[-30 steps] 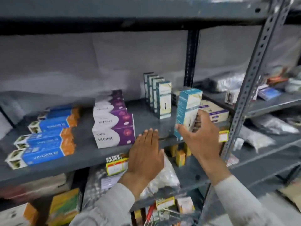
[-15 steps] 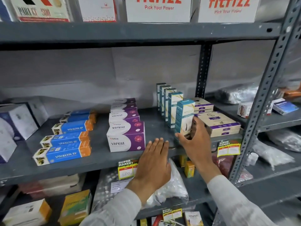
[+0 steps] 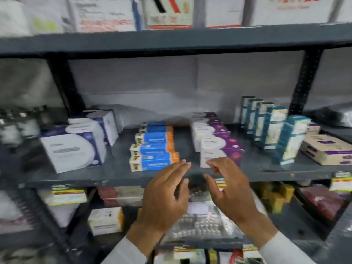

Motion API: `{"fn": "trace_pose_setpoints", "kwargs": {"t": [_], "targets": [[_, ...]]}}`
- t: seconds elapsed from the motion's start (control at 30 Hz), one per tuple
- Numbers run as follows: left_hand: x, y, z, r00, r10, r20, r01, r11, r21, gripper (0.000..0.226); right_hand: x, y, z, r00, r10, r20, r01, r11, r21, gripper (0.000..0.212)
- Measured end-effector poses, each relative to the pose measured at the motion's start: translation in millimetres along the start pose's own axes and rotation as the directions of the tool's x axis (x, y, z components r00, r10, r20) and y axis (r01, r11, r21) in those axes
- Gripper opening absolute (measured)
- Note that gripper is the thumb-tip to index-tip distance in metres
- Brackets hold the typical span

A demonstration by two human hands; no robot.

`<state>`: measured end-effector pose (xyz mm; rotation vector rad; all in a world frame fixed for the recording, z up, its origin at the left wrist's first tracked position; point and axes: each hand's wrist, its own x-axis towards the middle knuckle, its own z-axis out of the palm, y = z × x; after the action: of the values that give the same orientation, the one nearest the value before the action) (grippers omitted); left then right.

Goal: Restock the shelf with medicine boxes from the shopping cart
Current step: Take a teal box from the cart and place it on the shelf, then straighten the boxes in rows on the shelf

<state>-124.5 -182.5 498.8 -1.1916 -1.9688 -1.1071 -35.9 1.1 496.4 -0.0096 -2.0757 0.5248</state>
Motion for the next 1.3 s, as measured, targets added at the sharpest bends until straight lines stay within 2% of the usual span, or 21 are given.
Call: {"fn": "trace_pose_setpoints", "kwargs": {"t": [0.17, 0.23, 0.33, 0.43, 0.5, 0.53, 0.57, 0.7, 0.8, 0.87, 0.9, 0.93, 0.97, 1.0, 1.07, 1.17, 1.3], "targets": [[-18.6, -81.2, -106.6, 0.969, -0.111, -0.22, 0.138, 0.984, 0.114, 0.038, 27.7, -87.6, 101.6, 0.996, -0.048, 0.081, 0.031, 0.981, 0.194, 0.029], [-28.0, -110.0, -143.1, 0.921, -0.223, -0.32, 0.264, 0.96, 0.091, 0.04, 35.8, -118.4, 136.0, 0.992, -0.006, 0.13, -0.026, 0.97, 0.244, 0.034], [-33.2, -153.9, -184.4, 0.827, -0.376, -0.419, 0.425, 0.905, 0.027, 0.05, 46.4, -154.6, 179.2, 0.965, 0.121, 0.232, -0.201, 0.91, 0.362, 0.043], [-26.7, -195.3, -212.9, 0.727, -0.595, -0.343, 0.597, 0.794, -0.113, 0.063, 61.2, -181.9, 218.4, 0.9, 0.241, 0.364, -0.39, 0.819, 0.421, 0.056], [-21.1, -217.9, -227.7, 0.658, -0.731, -0.181, 0.675, 0.679, -0.29, 0.064, 75.0, -194.5, 242.1, 0.848, 0.304, 0.435, -0.492, 0.758, 0.428, 0.067], [-20.1, -227.9, -233.1, 0.647, -0.756, -0.094, 0.681, 0.629, -0.375, 0.063, 82.0, -199.7, 251.8, 0.823, 0.334, 0.459, -0.531, 0.738, 0.415, 0.071], [-19.0, -237.1, -237.7, 0.658, -0.753, -0.027, 0.676, 0.606, -0.419, 0.061, 88.5, -203.2, 260.3, 0.806, 0.357, 0.472, -0.556, 0.731, 0.395, 0.075], [-20.1, -260.5, -246.8, 0.736, -0.658, 0.16, 0.662, 0.65, -0.372, 0.063, 99.8, -212.3, 284.9, 0.786, 0.361, 0.502, -0.565, 0.75, 0.345, 0.077], [-14.6, -266.7, -247.9, 0.766, -0.591, 0.252, 0.638, 0.652, -0.41, 0.045, 92.1, -221.1, 293.5, 0.788, 0.403, 0.465, -0.578, 0.743, 0.336, 0.077], [-2.2, -273.1, -248.4, 0.751, -0.615, 0.242, 0.642, 0.591, -0.488, 0.042, 84.6, -228.3, 296.4, 0.787, 0.412, 0.459, -0.587, 0.73, 0.35, 0.077], [2.6, -276.9, -248.3, 0.716, -0.65, 0.255, 0.658, 0.506, -0.558, 0.045, 81.2, -230.9, 297.6, 0.788, 0.412, 0.458, -0.588, 0.724, 0.36, 0.077], [7.1, -280.6, -247.6, 0.652, -0.71, 0.266, 0.694, 0.418, -0.586, 0.049, 77.6, -233.7, 297.8, 0.789, 0.415, 0.453, -0.589, 0.72, 0.367, 0.078], [7.6, -282.1, -250.1, 0.629, -0.728, 0.274, 0.712, 0.397, -0.579, 0.053, 74.4, -235.8, 297.6, 0.789, 0.422, 0.446, -0.592, 0.715, 0.371, 0.08], [7.2, -281.8, -252.5, 0.636, -0.722, 0.273, 0.718, 0.425, -0.551, 0.055, 71.8, -237.3, 296.9, 0.789, 0.428, 0.44, -0.595, 0.711, 0.376, 0.081], [-2.8, -272.9, -256.4, 0.699, -0.648, 0.302, 0.69, 0.503, -0.52, 0.051, 67.8, -238.3, 295.5, 0.791, 0.432, 0.433, -0.596, 0.703, 0.388, 0.08], [-9.2, -264.6, -261.1, 0.741, -0.582, 0.335, 0.653, 0.509, -0.561, 0.049, 63.3, -239.7, 293.4, 0.803, 0.421, 0.422, -0.58, 0.716, 0.388, 0.077], [-11.5, -266.0, -257.3, 0.757, -0.57, 0.319, 0.64, 0.549, -0.539, 0.043, 63.6, -239.3, 294.2, 0.811, 0.405, 0.423, -0.564, 0.732, 0.381, 0.077]]}}
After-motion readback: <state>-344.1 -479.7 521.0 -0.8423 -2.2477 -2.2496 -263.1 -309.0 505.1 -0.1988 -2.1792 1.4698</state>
